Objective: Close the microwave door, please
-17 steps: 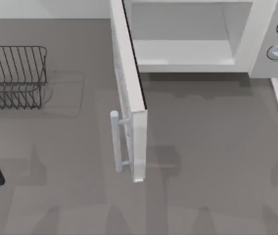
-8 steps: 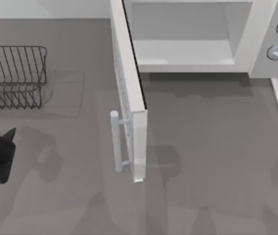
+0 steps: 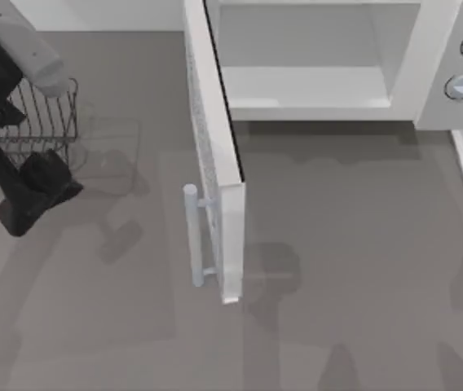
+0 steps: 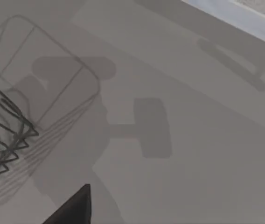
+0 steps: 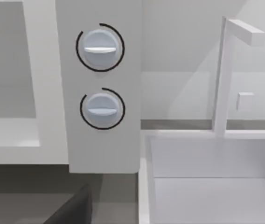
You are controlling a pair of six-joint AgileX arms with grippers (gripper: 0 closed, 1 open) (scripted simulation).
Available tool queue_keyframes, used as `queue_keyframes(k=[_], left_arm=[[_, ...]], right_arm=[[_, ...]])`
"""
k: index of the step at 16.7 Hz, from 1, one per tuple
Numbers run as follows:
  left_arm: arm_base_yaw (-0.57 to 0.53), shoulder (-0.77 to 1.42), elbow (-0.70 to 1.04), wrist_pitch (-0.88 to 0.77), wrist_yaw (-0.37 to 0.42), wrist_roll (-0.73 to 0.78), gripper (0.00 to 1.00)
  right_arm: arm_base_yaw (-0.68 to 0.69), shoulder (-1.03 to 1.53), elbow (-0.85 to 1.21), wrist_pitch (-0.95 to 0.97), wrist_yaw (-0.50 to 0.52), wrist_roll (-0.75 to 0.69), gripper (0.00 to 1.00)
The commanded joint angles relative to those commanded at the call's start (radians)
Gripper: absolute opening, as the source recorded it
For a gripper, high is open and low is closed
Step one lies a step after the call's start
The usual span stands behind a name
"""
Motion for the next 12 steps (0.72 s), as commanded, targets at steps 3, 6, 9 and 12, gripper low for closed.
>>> queue_keyframes(k=[3, 6, 9, 12], left_arm=[[-0.048, 0.207, 0.253, -0.169, 0.057, 0.111, 1.00], [-0.091, 0.376, 0.483, -0.306, 0.110, 0.207, 1.00], [-0.124, 0.497, 0.669, -0.401, 0.153, 0.283, 1.00], [-0.143, 0.564, 0.782, -0.452, 0.178, 0.330, 1.00]], right_arm=[[0.000, 0.000, 0.000, 0.000, 0.000, 0.000, 1.00], [0.000, 0.000, 0.000, 0.000, 0.000, 0.000, 1.00], [0.000, 0.000, 0.000, 0.000, 0.000, 0.000, 1.00], [0.000, 0.000, 0.000, 0.000, 0.000, 0.000, 1.00]])
